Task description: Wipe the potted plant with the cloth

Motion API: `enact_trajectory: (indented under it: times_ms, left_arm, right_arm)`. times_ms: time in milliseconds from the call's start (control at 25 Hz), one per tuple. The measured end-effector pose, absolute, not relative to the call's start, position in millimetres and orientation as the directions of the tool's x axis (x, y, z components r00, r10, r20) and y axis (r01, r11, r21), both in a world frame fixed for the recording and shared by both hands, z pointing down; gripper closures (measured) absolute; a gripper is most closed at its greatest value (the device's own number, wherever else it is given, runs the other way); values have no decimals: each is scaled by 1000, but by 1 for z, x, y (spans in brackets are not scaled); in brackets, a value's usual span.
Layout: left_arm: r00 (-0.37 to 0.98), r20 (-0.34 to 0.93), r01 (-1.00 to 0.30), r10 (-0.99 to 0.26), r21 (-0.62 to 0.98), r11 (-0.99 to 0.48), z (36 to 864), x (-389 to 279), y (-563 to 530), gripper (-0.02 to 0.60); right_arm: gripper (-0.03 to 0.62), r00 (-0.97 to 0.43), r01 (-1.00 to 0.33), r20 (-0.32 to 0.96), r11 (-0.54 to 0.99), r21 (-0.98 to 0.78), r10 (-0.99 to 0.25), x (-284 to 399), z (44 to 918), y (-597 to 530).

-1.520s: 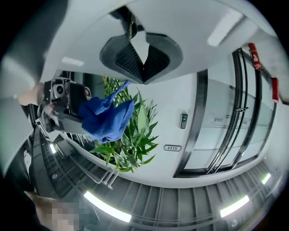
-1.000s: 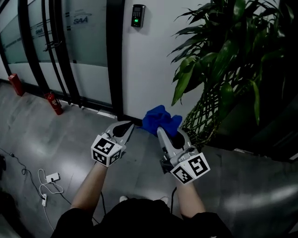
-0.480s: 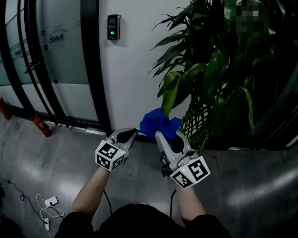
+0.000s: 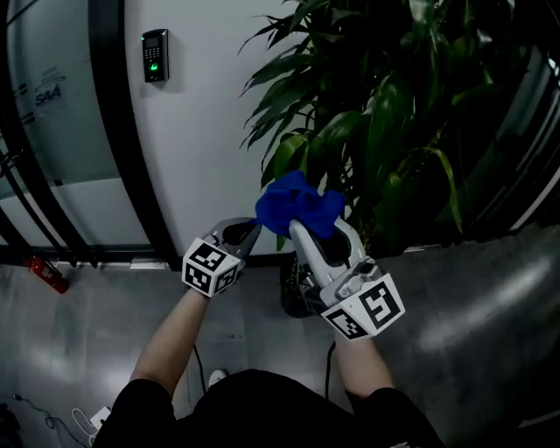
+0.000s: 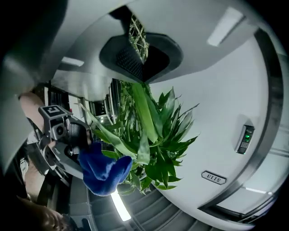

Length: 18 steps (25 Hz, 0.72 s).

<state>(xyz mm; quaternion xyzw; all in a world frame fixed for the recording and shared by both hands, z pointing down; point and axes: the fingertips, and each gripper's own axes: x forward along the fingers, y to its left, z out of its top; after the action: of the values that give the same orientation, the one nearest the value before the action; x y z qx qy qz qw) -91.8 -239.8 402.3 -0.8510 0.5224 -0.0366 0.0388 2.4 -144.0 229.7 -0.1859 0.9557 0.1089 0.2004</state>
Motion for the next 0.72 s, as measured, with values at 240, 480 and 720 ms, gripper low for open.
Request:
enact_trajectory:
  times_ms: [240, 480, 720]
  left_arm:
    - [630, 4, -766, -776, -163, -622, 384, -53, -276, 575]
    - [759, -80, -645, -646, -226, -730, 351, -20, -269, 575]
    - [815, -98, -572, -571, -300, -764, 332, -2, -239, 575]
  right_arm:
    - [508, -751, -577, -482, 803, 146, -452, 10, 188, -168]
    - [508, -705, -675, -420, 722, 152, -572, 2, 186, -196]
    - [508, -686, -709, -330, 697, 104, -648, -1, 230, -203]
